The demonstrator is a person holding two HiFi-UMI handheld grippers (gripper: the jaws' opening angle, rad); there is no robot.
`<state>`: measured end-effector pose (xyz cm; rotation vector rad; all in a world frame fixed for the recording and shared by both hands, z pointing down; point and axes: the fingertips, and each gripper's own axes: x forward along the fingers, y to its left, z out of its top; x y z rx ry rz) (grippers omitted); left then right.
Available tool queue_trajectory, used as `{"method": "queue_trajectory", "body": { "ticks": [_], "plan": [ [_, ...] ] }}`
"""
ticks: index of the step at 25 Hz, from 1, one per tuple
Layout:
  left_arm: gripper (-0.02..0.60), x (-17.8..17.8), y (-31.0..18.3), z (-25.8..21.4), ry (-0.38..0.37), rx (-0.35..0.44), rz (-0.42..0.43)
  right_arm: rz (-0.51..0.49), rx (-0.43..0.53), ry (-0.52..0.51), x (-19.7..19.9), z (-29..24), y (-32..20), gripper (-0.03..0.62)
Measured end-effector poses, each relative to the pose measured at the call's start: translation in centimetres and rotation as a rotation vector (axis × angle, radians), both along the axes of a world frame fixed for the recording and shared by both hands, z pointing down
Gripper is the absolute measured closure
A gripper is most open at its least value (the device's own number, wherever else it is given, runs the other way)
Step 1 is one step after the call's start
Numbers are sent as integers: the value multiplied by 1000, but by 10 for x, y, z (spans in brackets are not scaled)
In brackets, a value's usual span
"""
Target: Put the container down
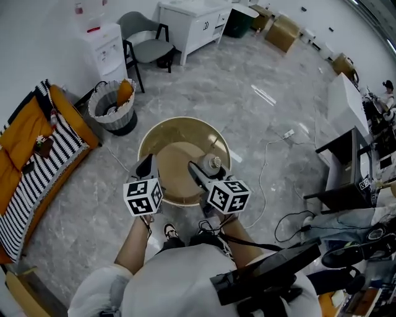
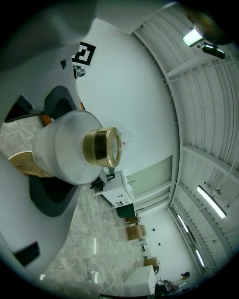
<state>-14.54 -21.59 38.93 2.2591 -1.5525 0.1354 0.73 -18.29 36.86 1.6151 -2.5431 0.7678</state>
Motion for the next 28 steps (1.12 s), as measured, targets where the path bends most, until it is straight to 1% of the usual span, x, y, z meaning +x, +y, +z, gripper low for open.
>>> {"method": "queue_trajectory", "body": {
  "ticks": [3, 6, 14, 18, 23, 28],
  "plan": [
    [574, 2, -4, 16, -9, -38, -15, 3, -17, -13, 8, 14, -8, 261],
    [573, 6, -11, 24, -12, -58, -37, 6, -37, -29, 18, 26, -20, 261],
    [573, 20, -19, 49, -54, -125, -81, -54, -106, -37, 34, 62, -49, 261],
    [574, 26, -20, 76, -65, -173, -99, -81, -153, -48, 39, 93, -62, 261],
    [574, 38, -50, 112, -68, -204, -105, -85, -162, -50, 53, 128, -101, 261],
    [572, 47, -44, 165, -72, -281, -132, -136, -222, -31, 60, 183, -103, 261]
  ]
}}
